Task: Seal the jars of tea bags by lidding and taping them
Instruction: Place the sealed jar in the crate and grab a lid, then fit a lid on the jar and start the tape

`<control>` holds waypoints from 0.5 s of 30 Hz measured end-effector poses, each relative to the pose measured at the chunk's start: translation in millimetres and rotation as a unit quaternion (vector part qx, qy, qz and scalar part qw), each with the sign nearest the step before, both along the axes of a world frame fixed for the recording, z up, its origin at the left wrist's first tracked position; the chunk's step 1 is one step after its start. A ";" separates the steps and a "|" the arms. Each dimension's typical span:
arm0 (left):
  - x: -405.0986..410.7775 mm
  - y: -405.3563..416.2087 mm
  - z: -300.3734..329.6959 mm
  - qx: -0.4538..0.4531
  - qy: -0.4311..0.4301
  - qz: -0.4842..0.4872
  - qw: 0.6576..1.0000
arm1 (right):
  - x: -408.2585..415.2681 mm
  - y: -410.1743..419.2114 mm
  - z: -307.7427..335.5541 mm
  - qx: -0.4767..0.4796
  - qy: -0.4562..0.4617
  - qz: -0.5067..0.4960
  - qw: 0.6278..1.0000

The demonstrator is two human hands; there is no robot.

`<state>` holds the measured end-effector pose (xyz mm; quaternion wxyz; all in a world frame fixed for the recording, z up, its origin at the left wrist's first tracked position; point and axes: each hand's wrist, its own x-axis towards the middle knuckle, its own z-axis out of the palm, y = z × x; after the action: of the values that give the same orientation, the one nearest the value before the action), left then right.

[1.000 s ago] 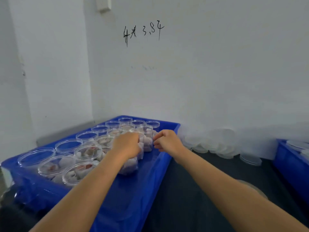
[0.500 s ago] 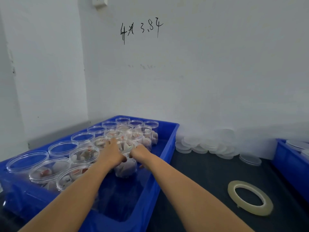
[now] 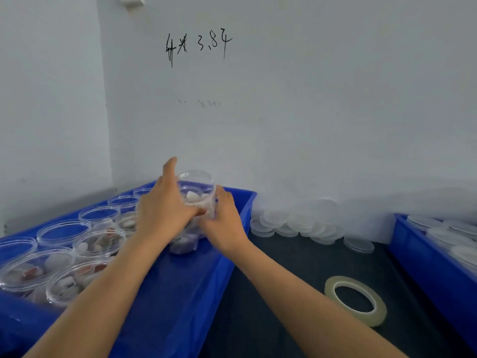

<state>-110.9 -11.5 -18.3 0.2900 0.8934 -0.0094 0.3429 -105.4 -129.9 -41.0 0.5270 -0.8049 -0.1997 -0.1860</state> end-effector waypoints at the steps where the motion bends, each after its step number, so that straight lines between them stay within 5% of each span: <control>1: -6.5 -11.9 8.5 0.002 -0.037 0.001 0.999 | -4.6 -11.7 3.9 0.026 -0.017 -0.001 1.000; 5: -25.4 -70.7 28.1 0.020 -0.126 0.000 0.992 | -17.3 -63.1 13.1 0.130 -0.031 -0.006 0.991; 15: -6.9 -181.8 -52.9 -0.063 -0.013 -0.172 0.983 | -35.1 -165.1 -54.2 0.190 -0.026 -0.133 0.972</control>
<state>-117.8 -193.3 -71.2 0.4001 0.8539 -0.1454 0.2994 -140.4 -295.1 -95.2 0.6357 -0.7043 -0.0657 -0.3092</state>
